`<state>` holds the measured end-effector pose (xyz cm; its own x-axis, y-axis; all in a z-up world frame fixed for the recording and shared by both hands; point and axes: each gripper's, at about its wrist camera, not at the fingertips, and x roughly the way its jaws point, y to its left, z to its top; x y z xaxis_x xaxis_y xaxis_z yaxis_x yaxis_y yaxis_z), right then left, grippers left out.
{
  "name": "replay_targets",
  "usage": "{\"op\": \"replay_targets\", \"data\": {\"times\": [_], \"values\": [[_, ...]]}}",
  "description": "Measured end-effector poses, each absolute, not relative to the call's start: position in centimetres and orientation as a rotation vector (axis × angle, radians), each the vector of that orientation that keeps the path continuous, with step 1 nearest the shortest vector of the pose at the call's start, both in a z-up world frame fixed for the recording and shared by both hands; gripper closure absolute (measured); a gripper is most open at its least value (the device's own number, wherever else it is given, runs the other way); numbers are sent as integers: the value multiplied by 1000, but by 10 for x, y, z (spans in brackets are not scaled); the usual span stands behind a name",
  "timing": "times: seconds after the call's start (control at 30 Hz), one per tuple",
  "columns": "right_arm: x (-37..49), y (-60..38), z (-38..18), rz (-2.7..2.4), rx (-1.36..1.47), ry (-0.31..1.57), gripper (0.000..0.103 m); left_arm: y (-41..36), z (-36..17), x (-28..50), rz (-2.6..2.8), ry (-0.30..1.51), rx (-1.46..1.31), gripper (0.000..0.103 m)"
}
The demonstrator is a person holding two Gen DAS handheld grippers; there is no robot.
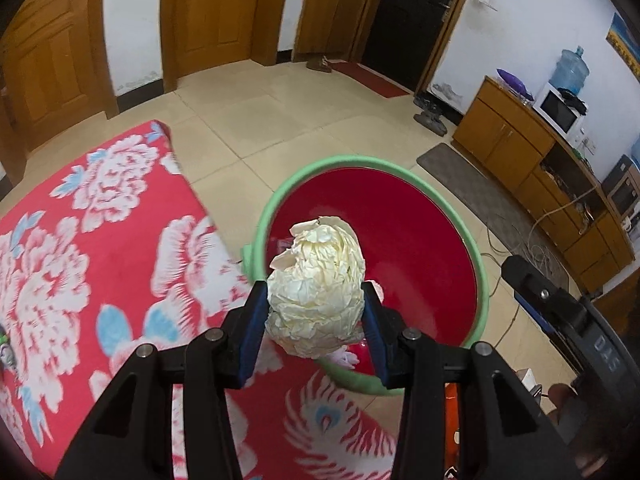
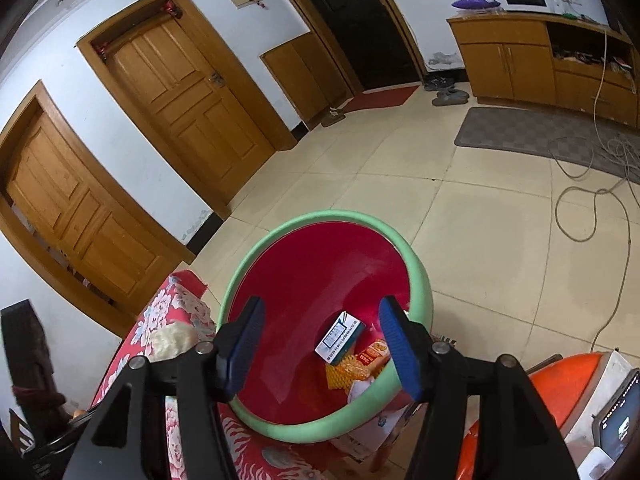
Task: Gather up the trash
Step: 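Carry wrapper and snack bag over the red bin and open both tools, then move both open tools back over the table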
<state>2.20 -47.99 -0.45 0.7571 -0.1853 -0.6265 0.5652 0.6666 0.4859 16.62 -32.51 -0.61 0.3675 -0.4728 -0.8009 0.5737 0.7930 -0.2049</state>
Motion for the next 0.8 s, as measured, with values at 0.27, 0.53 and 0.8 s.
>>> {"op": "replay_targets", "data": {"times": [0.27,0.53,0.8], "values": [[18,-483,-2,-445,749,564,40,-330,-8,167,-648,986,124,46],[11,-476,1,-413,751,565,37,-302,10,158,-603,943,90,45],[12,-449,11,-300,706,594,30,-255,31,142,-532,914,28,45]]}}
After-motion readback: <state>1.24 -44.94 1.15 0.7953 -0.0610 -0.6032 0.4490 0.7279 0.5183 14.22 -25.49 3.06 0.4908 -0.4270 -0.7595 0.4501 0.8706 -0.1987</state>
